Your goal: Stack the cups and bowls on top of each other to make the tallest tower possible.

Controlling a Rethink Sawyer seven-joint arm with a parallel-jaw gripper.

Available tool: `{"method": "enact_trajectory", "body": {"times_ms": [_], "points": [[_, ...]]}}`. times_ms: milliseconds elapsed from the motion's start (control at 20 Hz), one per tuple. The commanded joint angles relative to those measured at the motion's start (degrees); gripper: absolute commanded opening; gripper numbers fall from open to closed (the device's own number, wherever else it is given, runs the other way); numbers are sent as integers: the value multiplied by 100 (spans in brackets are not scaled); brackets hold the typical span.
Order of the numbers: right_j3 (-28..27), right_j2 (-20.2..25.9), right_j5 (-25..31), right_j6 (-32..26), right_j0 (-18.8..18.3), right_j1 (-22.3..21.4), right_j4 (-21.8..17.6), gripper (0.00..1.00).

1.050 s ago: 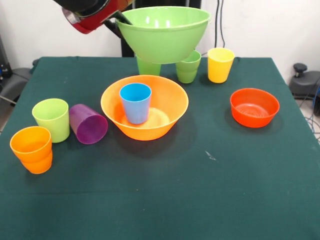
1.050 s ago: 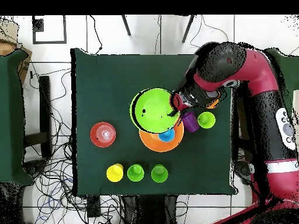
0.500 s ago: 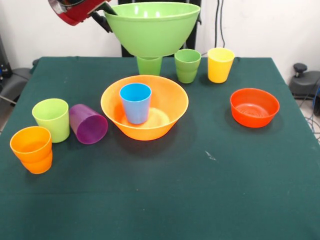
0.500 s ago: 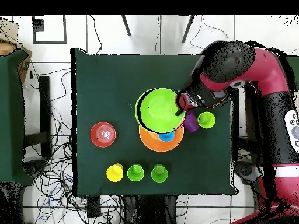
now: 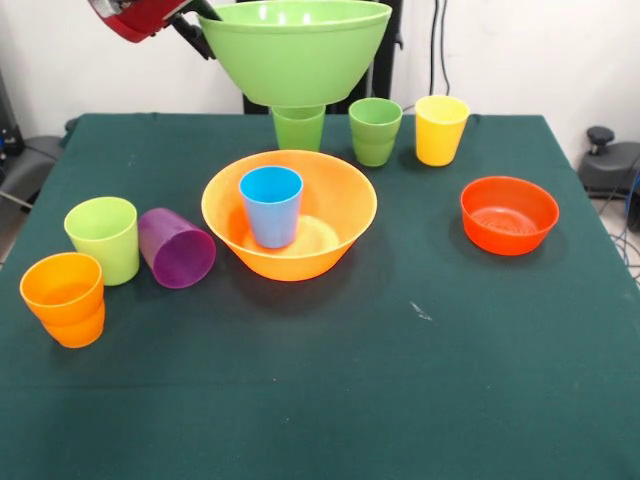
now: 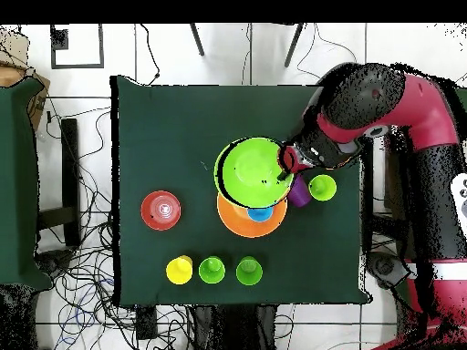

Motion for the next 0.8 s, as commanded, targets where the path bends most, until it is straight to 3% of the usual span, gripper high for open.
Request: {"method": "enact_trajectory", "body": {"times_ms": [50, 600, 800], "points": [[-254, -184, 254, -2093, 100, 118, -286, 0], [-332, -201, 353, -2231, 60, 241, -289, 0], [-446, -241, 519, -2496, 116, 297, -468, 0]]}}
